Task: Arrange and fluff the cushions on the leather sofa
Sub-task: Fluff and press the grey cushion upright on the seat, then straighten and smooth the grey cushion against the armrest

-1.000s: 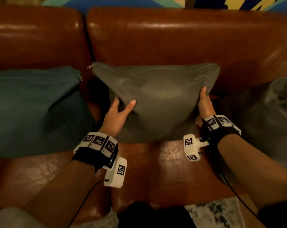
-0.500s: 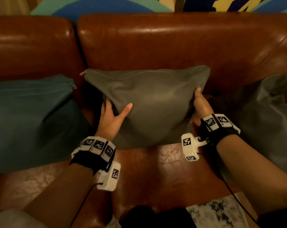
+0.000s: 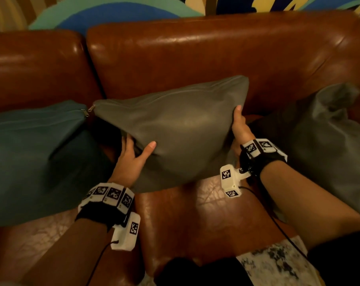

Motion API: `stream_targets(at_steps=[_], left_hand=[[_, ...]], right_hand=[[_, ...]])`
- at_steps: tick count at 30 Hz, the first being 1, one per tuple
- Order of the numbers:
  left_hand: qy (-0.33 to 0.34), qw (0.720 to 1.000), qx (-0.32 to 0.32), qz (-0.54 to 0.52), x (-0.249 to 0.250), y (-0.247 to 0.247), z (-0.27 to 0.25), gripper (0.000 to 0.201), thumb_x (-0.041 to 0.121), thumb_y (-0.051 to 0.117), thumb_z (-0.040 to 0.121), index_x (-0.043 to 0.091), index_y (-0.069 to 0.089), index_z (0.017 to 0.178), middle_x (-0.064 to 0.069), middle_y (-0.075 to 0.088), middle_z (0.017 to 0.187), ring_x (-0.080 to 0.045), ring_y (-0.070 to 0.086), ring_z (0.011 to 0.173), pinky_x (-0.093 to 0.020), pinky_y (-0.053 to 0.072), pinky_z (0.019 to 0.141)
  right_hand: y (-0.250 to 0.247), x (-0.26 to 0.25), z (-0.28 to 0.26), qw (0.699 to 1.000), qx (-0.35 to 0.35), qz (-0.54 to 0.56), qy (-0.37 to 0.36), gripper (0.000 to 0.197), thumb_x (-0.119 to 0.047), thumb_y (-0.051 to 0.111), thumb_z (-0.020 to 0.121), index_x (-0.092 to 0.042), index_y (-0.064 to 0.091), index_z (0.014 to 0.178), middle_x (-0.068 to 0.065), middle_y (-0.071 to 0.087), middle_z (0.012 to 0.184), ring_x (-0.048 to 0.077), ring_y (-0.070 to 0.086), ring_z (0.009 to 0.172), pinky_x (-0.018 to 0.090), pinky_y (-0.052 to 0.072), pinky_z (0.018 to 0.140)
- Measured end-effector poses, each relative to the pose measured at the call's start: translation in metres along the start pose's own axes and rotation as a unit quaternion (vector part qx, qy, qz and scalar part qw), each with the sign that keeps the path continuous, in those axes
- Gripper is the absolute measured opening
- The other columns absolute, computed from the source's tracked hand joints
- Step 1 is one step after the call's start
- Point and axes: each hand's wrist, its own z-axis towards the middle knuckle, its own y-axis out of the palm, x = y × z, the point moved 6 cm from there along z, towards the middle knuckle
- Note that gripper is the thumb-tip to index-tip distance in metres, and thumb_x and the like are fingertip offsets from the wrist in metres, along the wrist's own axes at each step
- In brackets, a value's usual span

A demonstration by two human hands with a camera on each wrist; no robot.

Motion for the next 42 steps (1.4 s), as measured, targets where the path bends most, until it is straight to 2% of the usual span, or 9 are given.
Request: stream_targets(at_steps=[4,7,15,21,24,28,36,39,42], left_hand=[[0.034,0.988,0.146,0.034,0.025,-0.013,-0.021,0.073,0.052,0.068,0.08,0.018,0.04,0.139,-0.007,0.041,0.144,-0.025,0.042,0.131,-0.045,0.036,0.111],[0.138,0.948,0.276,0.078,0.064,-0.019,-0.055,0.033,0.029,0.066,0.087,0.007,0.049,0.105,-0.018,0.045,0.115,-0.028,0.047,0.102,-0.043,0.044,0.089],[0.315,0.937,0.05,0.139,0.187,0.112,-0.073,0.014,0.009,0.058,0.089,0.01,0.056,0.103,0.001,0.044,0.103,-0.017,0.045,0.099,-0.025,0.033,0.086],[0.354,0.904,-0.158,0.182,0.257,0.272,-0.055,0.013,0.019,0.059,0.092,0.016,0.067,0.103,-0.001,0.042,0.114,-0.028,0.046,0.12,-0.024,0.028,0.102],[0.312,0.91,-0.202,0.184,0.288,0.333,-0.038,0.022,0.026,0.056,0.096,0.019,0.068,0.113,-0.011,0.034,0.145,-0.025,0.031,0.139,-0.019,0.021,0.107],[0.253,0.907,-0.226,0.248,0.306,0.395,0.004,0.034,0.021,0.056,0.096,0.021,0.061,0.129,-0.015,0.016,0.159,-0.031,0.026,0.144,-0.033,0.02,0.118],[0.202,0.96,-0.067,0.184,0.305,0.392,0.045,0.035,0.004,0.059,0.085,0.015,0.07,0.117,-0.014,0.067,0.121,-0.028,0.063,0.112,-0.034,0.046,0.103],[0.155,0.975,-0.015,0.161,0.294,0.381,0.049,0.026,0.013,0.064,0.084,0.013,0.073,0.109,-0.013,0.07,0.113,-0.027,0.063,0.108,-0.031,0.047,0.097],[0.178,0.976,-0.034,0.122,0.306,0.392,0.05,0.025,0.019,0.064,0.083,0.016,0.057,0.106,-0.009,0.058,0.118,-0.025,0.057,0.104,-0.027,0.042,0.086]], right_hand=[[-0.021,0.004,-0.014,0.997,-0.041,0.059,0.033,0.057,-0.059,0.048,0.094,-0.024,0.046,0.139,0.0,0.062,0.12,0.019,0.055,0.112,0.042,0.044,0.103],[-0.054,0.001,-0.036,0.995,-0.059,0.078,0.03,0.04,-0.033,0.042,0.103,-0.015,0.051,0.138,0.002,0.059,0.132,0.019,0.057,0.115,0.038,0.043,0.1],[-0.237,-0.011,-0.099,0.977,0.154,0.025,-0.147,0.019,-0.01,0.055,0.097,-0.02,0.065,0.084,0.0,0.066,0.084,-0.007,0.064,0.066,0.008,0.047,0.065],[-0.381,0.081,-0.105,0.934,0.355,-0.03,0.001,0.005,-0.034,0.064,0.085,-0.034,0.066,0.08,0.003,0.067,0.111,0.029,0.055,0.116,0.046,0.044,0.103],[-0.415,0.13,-0.088,0.927,0.363,-0.049,0.086,0.026,-0.039,0.07,0.082,-0.032,0.06,0.104,0.007,0.061,0.125,0.034,0.053,0.119,0.051,0.042,0.106],[-0.421,0.16,-0.063,0.953,0.275,0.054,0.113,0.057,-0.036,0.074,0.084,-0.019,0.041,0.127,0.007,0.049,0.126,0.03,0.056,0.114,0.05,0.049,0.101],[-0.461,0.132,-0.071,0.972,0.215,0.093,-0.007,0.04,-0.023,0.082,0.077,-0.02,0.054,0.106,0.007,0.065,0.104,0.016,0.062,0.071,0.021,0.046,0.047],[-0.461,0.134,-0.082,0.963,0.228,0.143,-0.032,0.048,-0.022,0.084,0.072,-0.024,0.052,0.107,0.009,0.066,0.107,0.019,0.068,0.078,0.024,0.053,0.054],[-0.449,0.162,-0.09,0.933,0.272,0.235,0.027,0.093,-0.045,0.094,0.043,-0.021,0.046,0.119,0.011,0.067,0.111,0.026,0.071,0.094,0.04,0.059,0.08]])
